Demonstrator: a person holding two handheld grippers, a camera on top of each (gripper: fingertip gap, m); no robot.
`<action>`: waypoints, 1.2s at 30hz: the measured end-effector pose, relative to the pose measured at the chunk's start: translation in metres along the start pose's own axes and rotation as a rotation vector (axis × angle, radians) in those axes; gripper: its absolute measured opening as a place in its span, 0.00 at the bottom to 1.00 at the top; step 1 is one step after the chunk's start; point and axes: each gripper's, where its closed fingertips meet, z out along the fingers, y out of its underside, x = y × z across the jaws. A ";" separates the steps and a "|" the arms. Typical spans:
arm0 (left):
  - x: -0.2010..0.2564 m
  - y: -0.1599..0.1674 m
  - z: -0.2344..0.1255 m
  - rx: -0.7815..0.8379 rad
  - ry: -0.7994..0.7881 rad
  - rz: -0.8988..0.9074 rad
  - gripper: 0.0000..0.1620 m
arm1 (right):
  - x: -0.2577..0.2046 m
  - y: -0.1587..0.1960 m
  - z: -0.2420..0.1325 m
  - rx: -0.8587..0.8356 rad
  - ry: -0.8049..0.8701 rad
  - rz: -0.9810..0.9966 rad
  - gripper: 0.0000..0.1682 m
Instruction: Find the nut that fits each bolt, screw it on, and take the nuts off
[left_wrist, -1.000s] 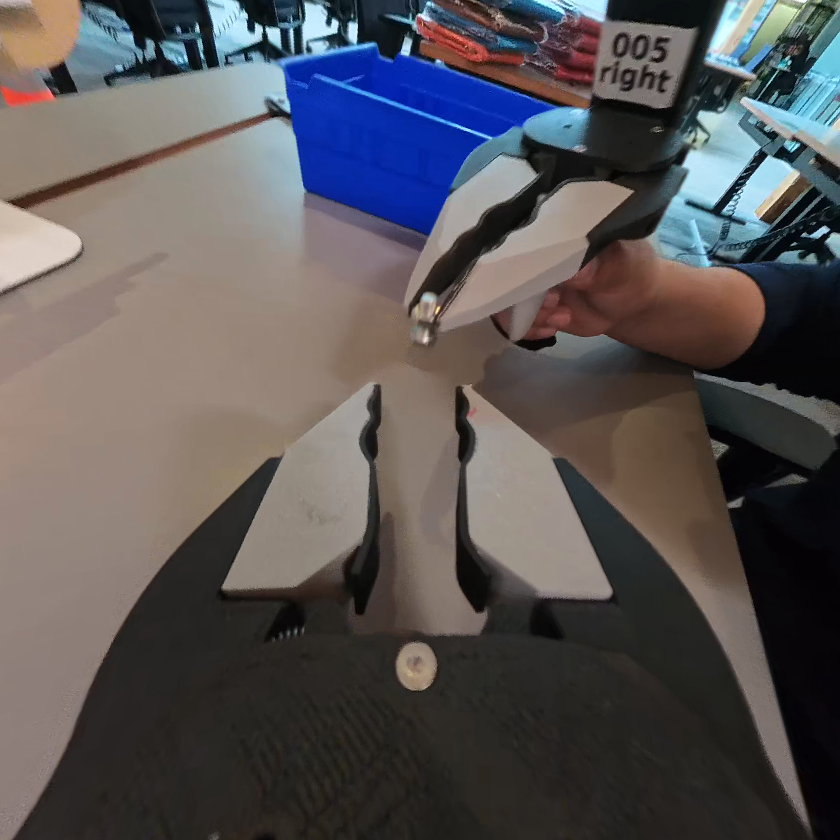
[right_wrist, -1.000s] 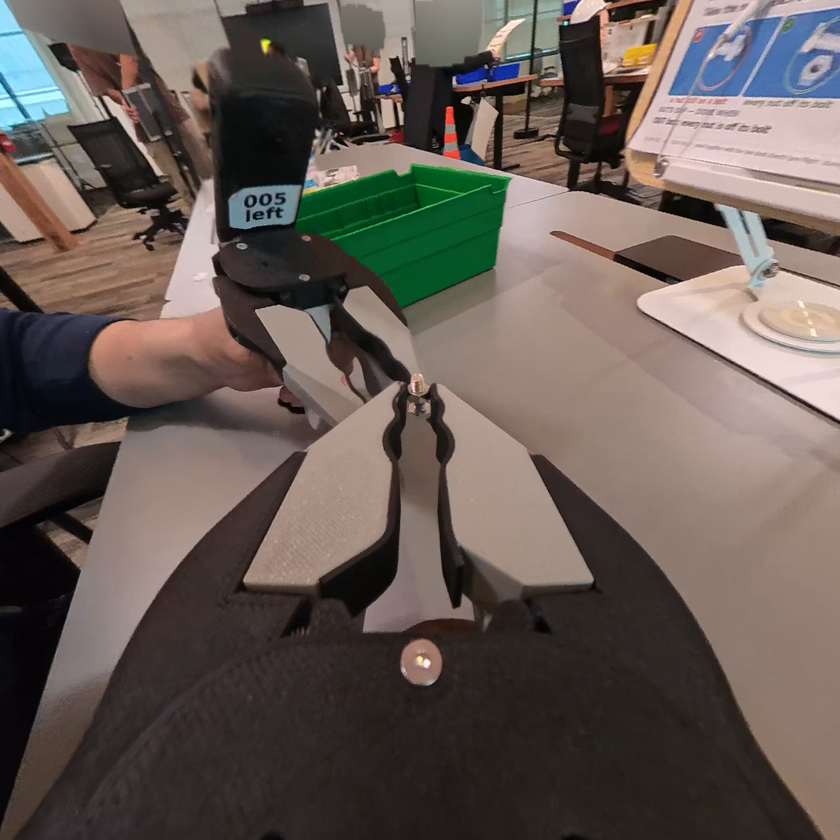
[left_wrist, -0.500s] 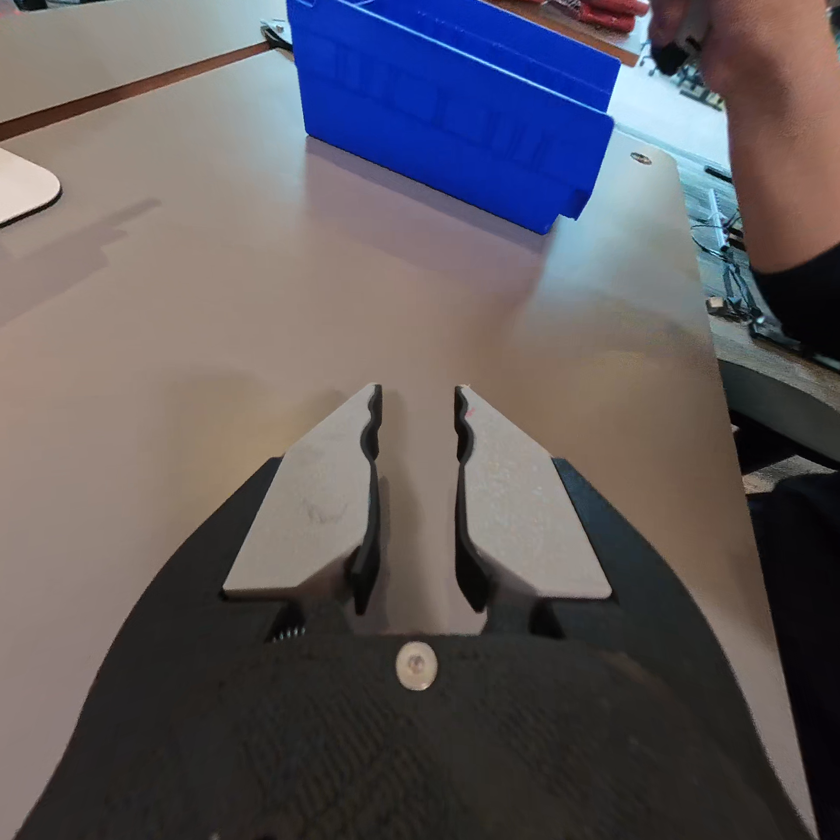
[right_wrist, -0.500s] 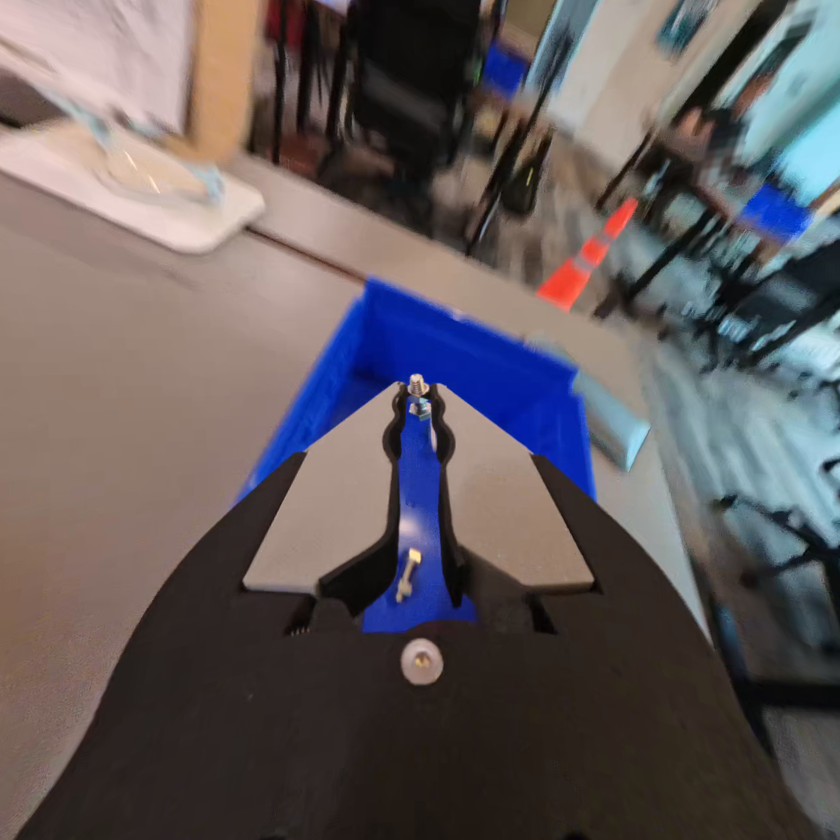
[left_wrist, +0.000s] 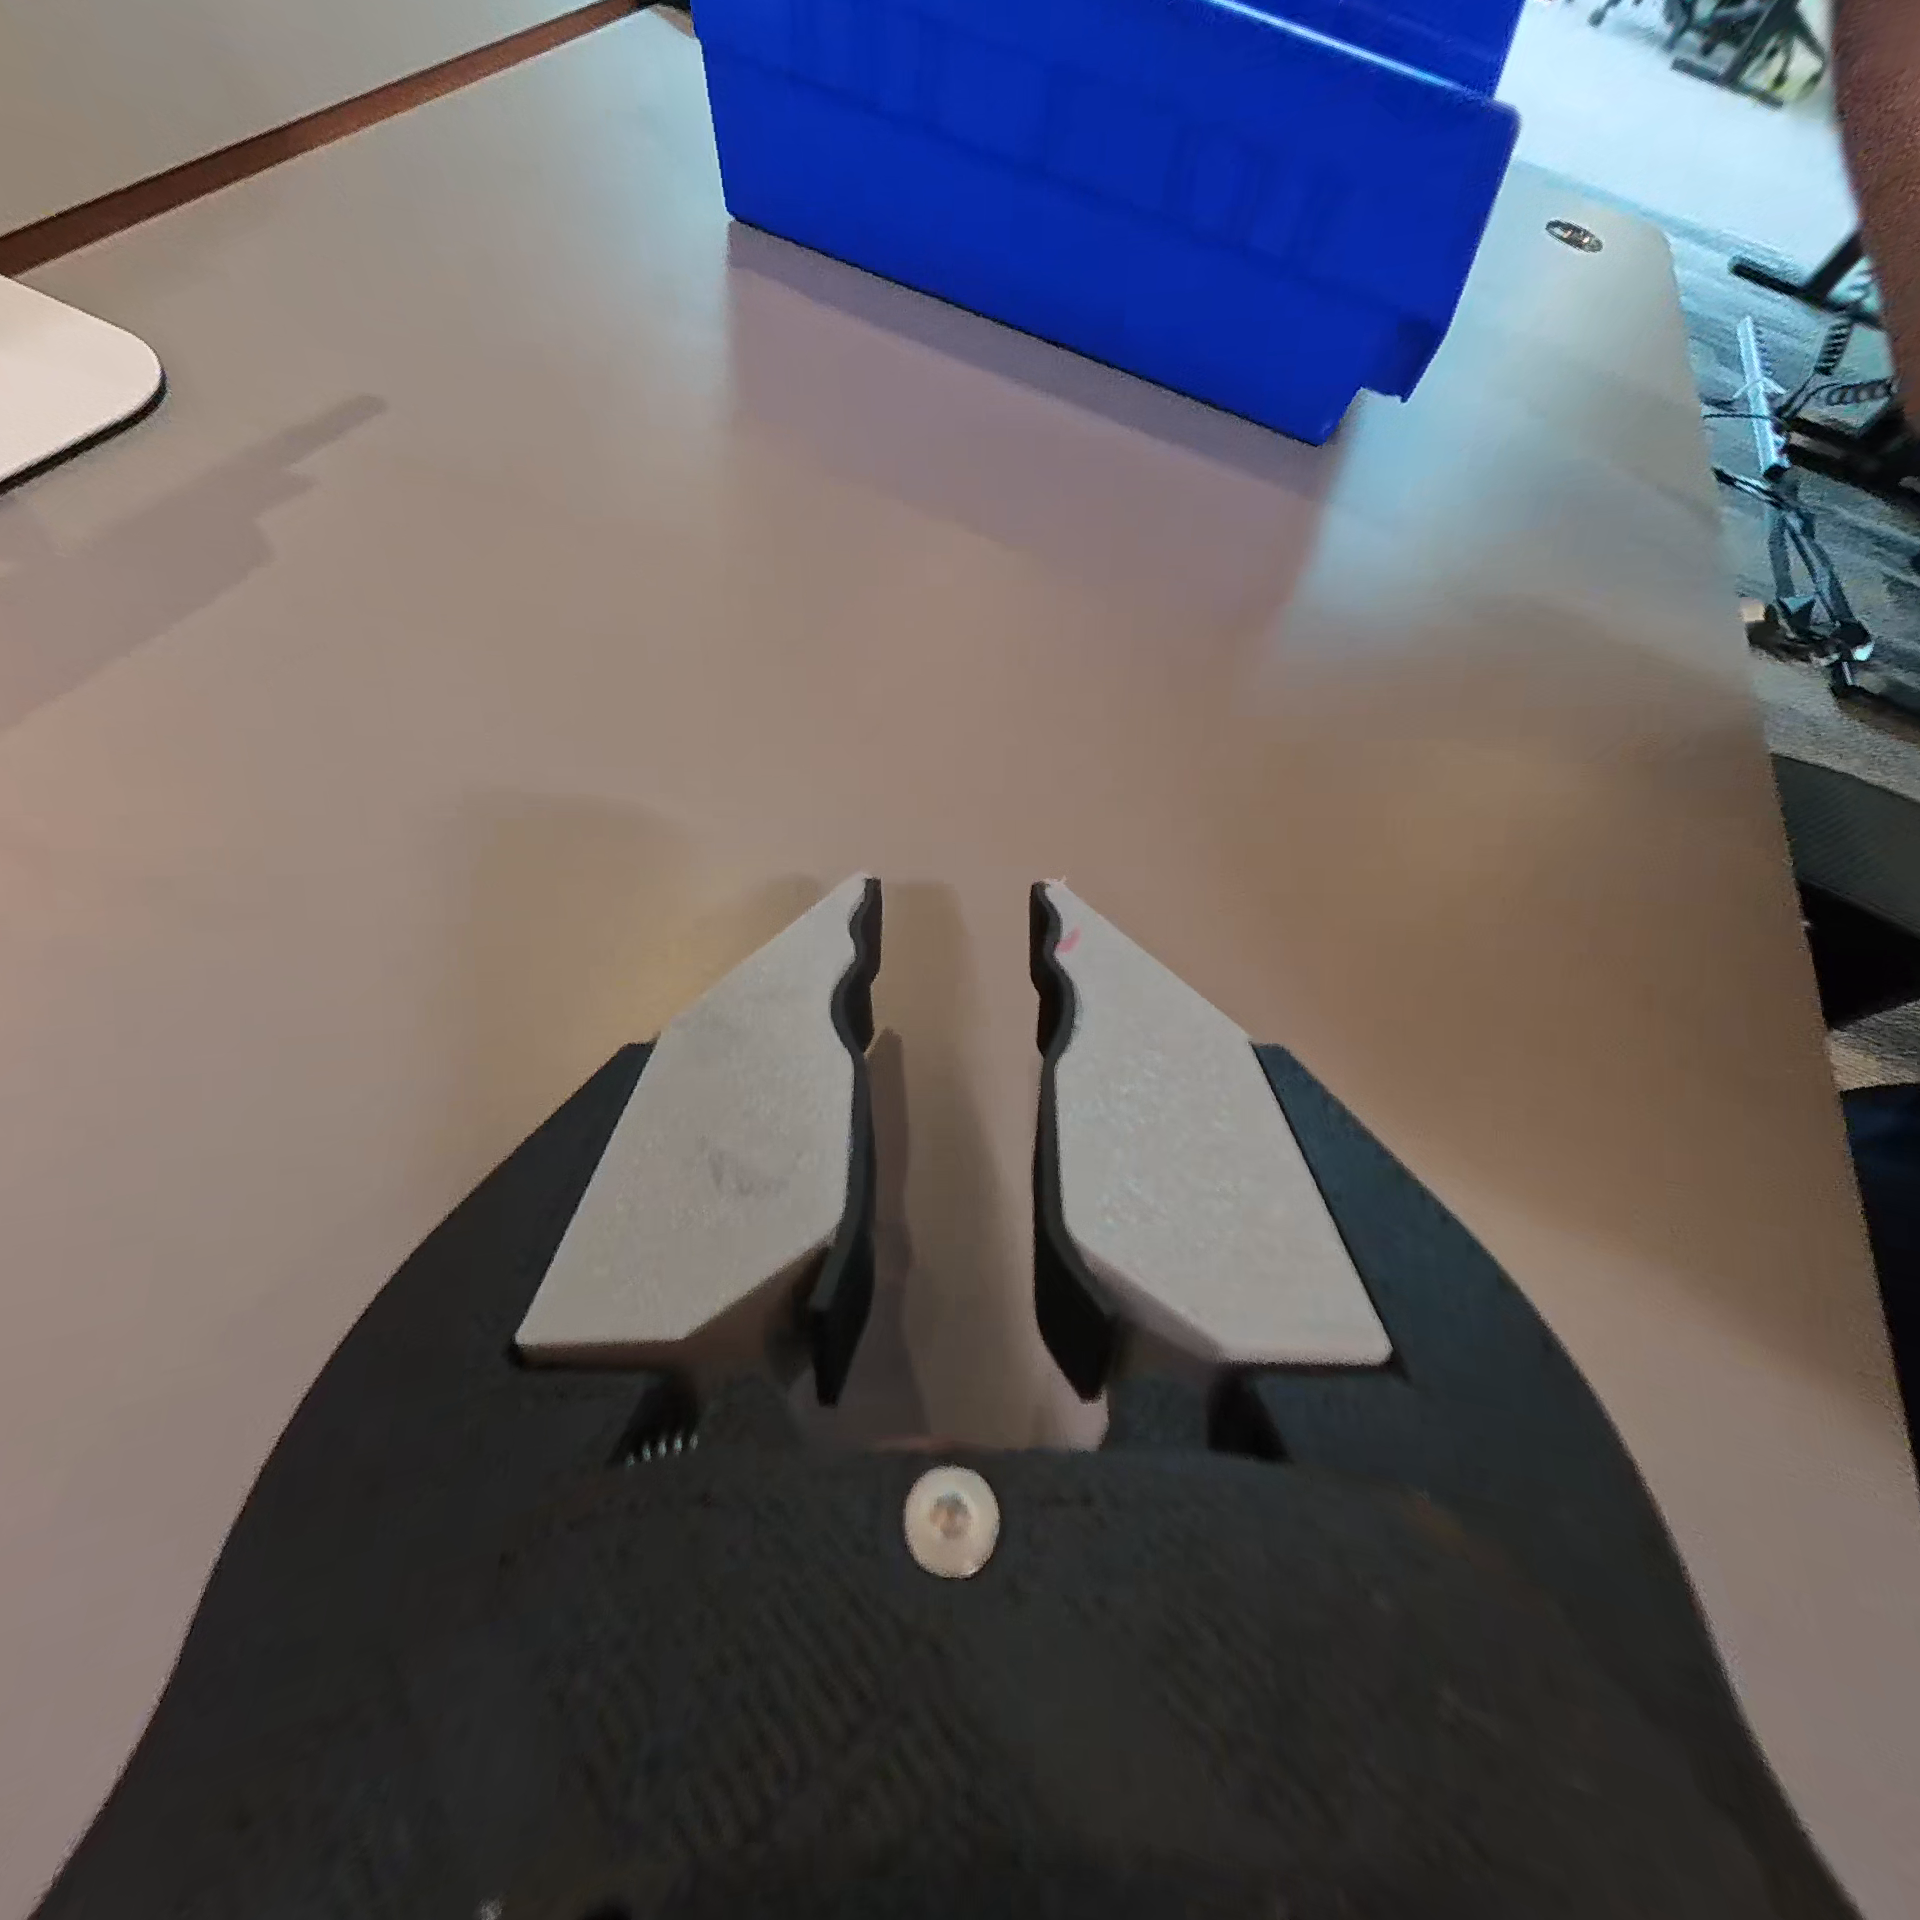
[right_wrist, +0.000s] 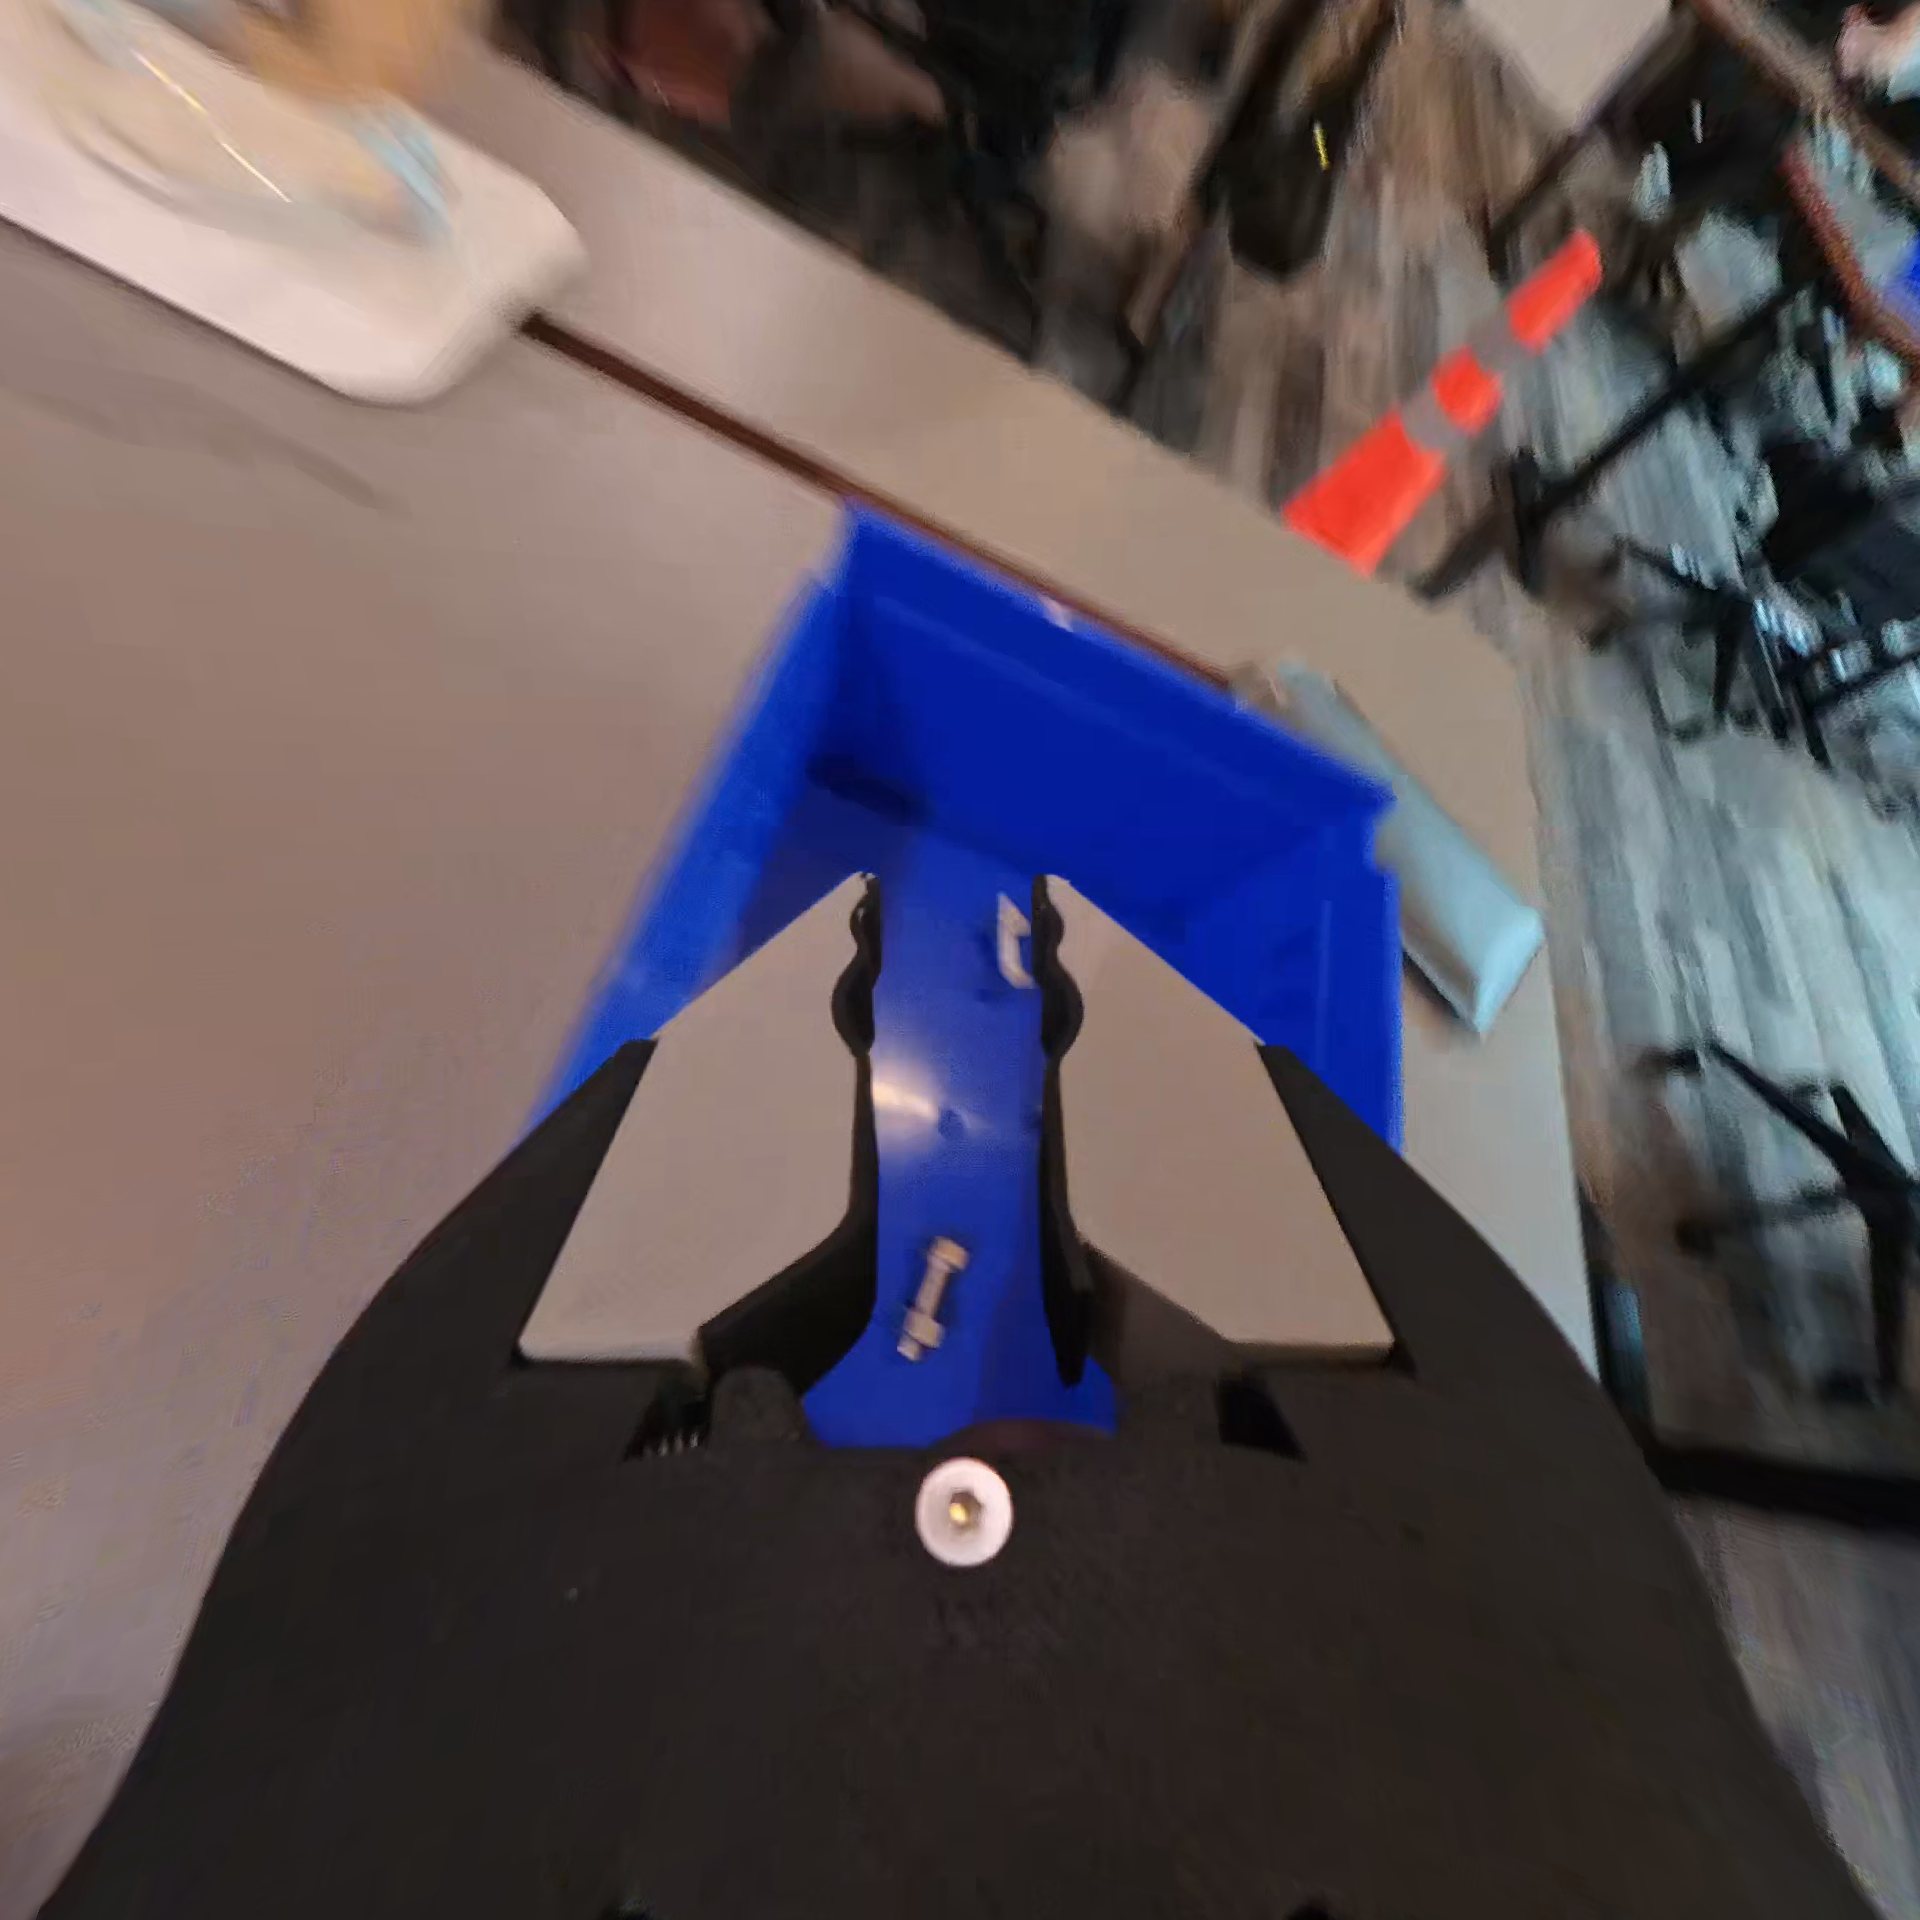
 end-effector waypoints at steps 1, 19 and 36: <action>0.000 0.001 0.001 -0.007 0.001 0.002 0.16 | -0.020 -0.023 -0.014 0.076 -0.046 -0.018 0.15; 0.009 0.005 -0.002 -0.068 -0.009 0.104 0.17 | -0.275 -0.034 0.054 0.296 -0.503 -0.117 0.26; -0.087 0.063 -0.273 -0.414 -0.291 0.282 0.10 | -0.289 -0.029 0.036 0.269 -0.568 -0.171 0.29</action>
